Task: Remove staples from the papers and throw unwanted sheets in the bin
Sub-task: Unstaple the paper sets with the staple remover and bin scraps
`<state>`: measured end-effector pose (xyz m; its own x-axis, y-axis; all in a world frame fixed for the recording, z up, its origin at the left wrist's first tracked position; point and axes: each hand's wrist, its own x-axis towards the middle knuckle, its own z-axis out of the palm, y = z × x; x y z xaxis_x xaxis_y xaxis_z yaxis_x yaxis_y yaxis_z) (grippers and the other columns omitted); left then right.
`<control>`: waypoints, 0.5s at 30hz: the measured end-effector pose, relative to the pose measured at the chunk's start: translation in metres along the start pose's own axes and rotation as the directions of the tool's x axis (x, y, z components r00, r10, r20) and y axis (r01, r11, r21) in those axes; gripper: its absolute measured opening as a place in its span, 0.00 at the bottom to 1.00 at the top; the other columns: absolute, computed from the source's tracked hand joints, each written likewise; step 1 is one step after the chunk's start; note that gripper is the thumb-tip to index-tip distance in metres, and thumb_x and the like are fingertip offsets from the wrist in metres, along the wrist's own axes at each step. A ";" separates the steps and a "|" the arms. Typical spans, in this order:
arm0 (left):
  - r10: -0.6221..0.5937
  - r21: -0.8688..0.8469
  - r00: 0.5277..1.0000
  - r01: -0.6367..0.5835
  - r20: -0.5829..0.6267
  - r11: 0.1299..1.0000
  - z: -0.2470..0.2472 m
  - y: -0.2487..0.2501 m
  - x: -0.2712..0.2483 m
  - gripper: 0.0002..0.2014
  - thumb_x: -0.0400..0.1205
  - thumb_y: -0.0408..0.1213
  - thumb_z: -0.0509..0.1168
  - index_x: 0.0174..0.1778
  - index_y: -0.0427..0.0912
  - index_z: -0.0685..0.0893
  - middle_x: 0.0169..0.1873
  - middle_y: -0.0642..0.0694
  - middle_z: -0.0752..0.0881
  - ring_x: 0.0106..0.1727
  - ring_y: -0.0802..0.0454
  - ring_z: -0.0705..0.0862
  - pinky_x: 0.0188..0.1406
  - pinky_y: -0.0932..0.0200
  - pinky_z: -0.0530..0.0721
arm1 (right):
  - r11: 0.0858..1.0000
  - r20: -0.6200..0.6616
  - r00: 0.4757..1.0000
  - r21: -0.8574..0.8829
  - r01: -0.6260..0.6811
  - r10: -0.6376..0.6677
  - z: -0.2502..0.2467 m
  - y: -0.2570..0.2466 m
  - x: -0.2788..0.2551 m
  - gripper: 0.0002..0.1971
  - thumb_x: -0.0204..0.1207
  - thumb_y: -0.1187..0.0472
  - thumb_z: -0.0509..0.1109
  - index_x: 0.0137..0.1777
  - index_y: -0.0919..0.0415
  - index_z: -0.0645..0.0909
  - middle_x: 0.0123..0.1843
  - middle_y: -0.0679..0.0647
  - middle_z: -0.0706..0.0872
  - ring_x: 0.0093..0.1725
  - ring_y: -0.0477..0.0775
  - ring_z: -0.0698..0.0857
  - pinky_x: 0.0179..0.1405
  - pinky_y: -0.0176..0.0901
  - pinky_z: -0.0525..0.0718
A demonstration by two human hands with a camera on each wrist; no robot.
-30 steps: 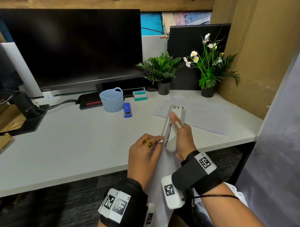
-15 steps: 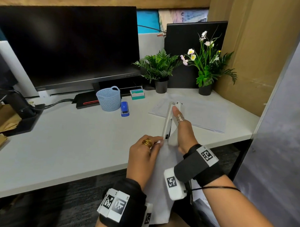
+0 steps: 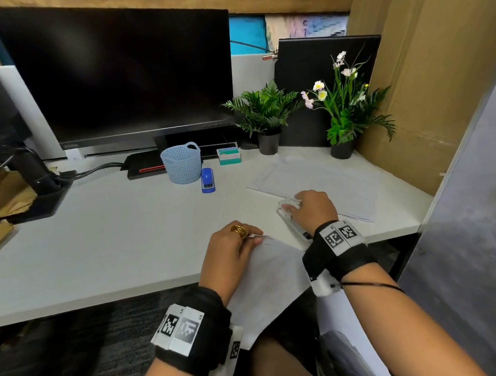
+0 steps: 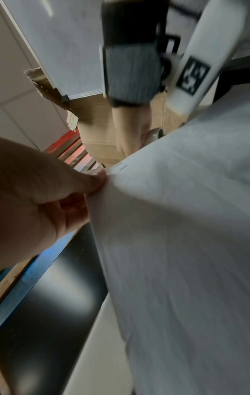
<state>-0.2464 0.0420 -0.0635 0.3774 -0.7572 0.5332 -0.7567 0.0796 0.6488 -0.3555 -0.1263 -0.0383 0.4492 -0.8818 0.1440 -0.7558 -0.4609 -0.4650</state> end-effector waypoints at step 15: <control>0.286 -0.139 0.924 -0.328 -0.255 0.934 -0.024 0.002 0.002 0.14 0.67 0.22 0.73 0.36 0.49 0.87 0.39 0.58 0.84 0.43 0.59 0.84 0.43 0.67 0.80 | 0.567 -0.570 0.696 0.426 0.705 -0.438 0.012 0.008 -0.072 0.17 0.60 0.82 0.68 0.37 0.61 0.90 0.44 0.48 0.90 0.46 0.43 0.89 0.51 0.37 0.85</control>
<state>-0.2342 0.0558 -0.0485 0.2683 -0.5110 0.8166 -0.7568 0.4126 0.5069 -0.3877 -0.0655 -0.0630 0.3717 -0.4687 0.8014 0.0912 -0.8406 -0.5339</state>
